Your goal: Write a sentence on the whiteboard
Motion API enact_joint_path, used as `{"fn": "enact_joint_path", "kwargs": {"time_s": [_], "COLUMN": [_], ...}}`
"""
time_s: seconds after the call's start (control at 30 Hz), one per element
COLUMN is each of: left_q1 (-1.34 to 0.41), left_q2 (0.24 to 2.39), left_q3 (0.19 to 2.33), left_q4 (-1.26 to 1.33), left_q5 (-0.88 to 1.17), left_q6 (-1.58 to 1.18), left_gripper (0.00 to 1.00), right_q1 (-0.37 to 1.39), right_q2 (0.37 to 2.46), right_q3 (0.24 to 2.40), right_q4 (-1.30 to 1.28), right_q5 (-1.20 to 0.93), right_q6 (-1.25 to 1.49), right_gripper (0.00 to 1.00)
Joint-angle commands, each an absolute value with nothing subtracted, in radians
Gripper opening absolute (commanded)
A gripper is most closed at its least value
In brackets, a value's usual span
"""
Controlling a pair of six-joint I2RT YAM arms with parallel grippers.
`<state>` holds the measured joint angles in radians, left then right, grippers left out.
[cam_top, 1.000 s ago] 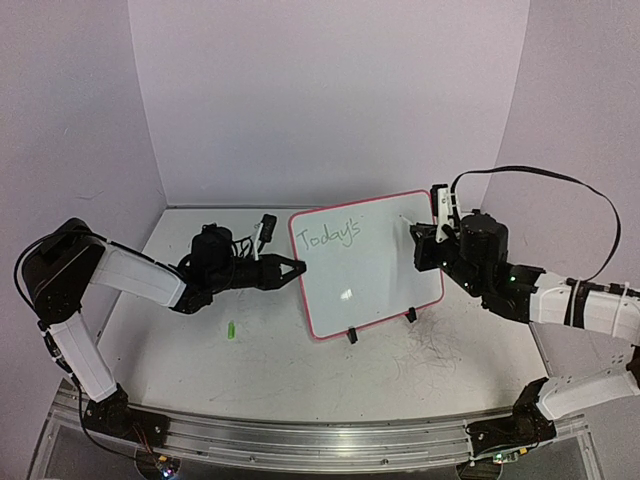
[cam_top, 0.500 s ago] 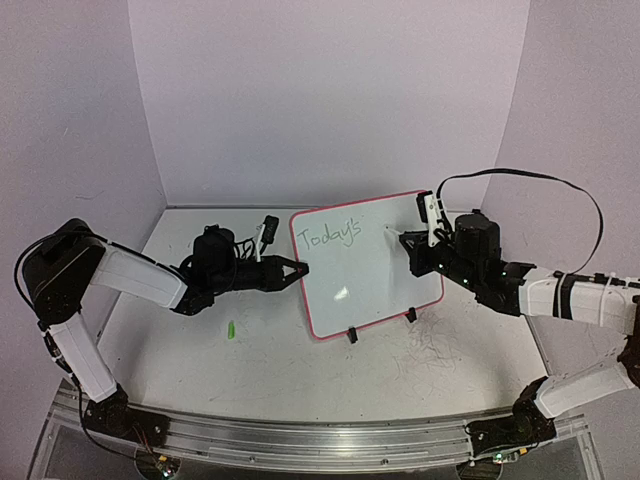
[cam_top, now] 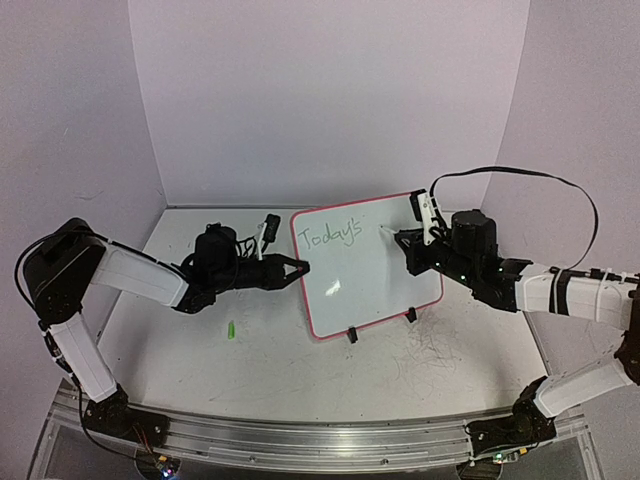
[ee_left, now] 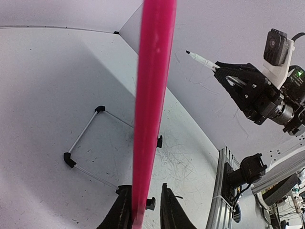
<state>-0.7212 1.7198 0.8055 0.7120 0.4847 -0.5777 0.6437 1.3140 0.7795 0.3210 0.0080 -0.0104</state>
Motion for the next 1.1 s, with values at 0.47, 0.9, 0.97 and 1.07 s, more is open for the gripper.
{"fn": "enact_joint_path", "kwargs": {"time_s": [0.47,0.9,0.97,1.07], "left_q1": [-0.748,-0.776,-0.776,-0.778], "left_q2": [1.754,1.750,1.749,1.745], "left_q3": [0.853,0.822,0.818,0.814], "left_q4": [0.749,0.750,0.750,0.750], "left_q5": [0.476,0.456,0.456,0.453], "left_q6": [-0.547,-0.521,-0.522,-0.523], "left_gripper": [0.04,0.00,0.00,0.00], "right_q1": [0.639,0.653,0.660,0.665], "right_q2": [1.328,1.338,1.346,1.360], "right_q3": [0.828,0.809,0.812,0.821], "right_q4": [0.367,0.398,0.406,0.416], "right_q5": [0.009,0.042,0.056,0.060], "right_q6": [-0.029,-0.009,-0.008,-0.008], "right_gripper": [0.00,0.00,0.00,0.00]}}
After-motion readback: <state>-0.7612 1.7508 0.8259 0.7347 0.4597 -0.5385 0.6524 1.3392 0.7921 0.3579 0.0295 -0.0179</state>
